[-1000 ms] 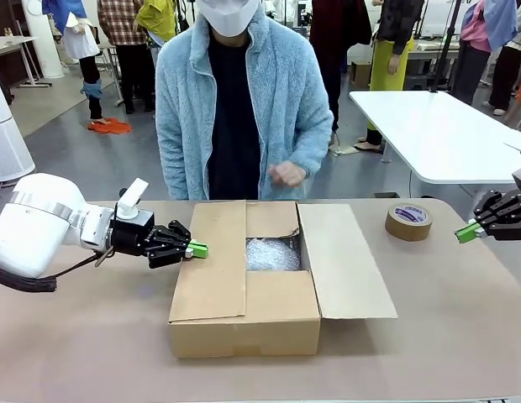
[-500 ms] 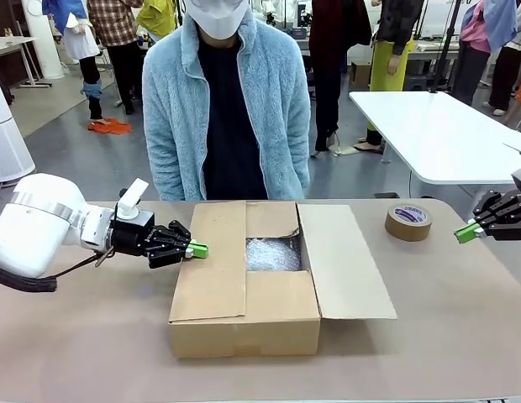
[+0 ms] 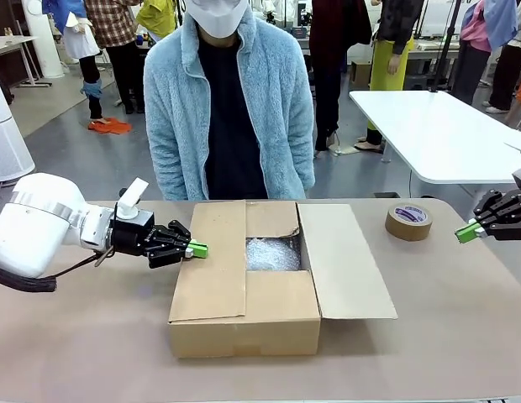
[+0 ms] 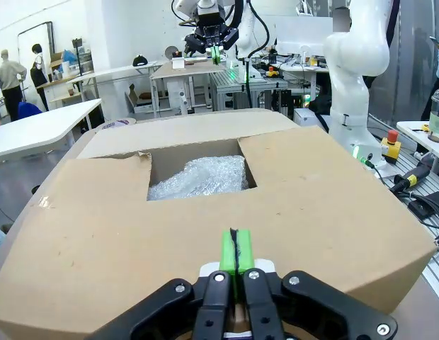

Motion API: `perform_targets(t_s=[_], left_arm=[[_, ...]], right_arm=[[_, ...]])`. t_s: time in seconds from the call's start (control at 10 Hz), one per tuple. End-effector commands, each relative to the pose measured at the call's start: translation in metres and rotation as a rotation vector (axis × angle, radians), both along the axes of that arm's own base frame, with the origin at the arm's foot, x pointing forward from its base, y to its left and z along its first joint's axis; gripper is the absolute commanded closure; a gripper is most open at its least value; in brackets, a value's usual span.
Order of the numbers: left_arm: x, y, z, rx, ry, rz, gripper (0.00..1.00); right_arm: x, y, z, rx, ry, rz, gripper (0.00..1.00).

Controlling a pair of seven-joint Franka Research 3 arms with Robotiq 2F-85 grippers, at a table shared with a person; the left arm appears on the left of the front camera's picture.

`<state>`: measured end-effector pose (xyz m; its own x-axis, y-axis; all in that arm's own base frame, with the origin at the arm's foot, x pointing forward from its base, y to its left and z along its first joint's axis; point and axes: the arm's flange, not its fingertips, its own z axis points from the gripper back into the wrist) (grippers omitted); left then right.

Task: Wrap the clocks to prevent damage.
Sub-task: Push the left (or right) flap of the Package Box to close it.

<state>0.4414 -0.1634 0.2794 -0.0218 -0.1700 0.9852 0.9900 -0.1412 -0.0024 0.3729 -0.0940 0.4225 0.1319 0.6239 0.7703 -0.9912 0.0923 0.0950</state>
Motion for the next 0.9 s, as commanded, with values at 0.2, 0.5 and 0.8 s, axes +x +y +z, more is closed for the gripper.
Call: perform_targets(t_s=[0.2,0.5,0.8], left_arm=[[0.0,-0.002,-0.002,0.005,0.0,0.007,1.0],[0.0,-0.002,-0.002,0.005,0.0,0.007,1.0],[0.0,-0.002,-0.002,0.005,0.0,0.007,1.0]], right_arm=[[0.0,0.0,0.0,0.0,0.0,0.0,0.99],[0.04,0.006,-0.062,0.167,-0.036,-0.032,0.99],[0.069,0.02,-0.109,0.235,-0.035,-0.071,0.99]])
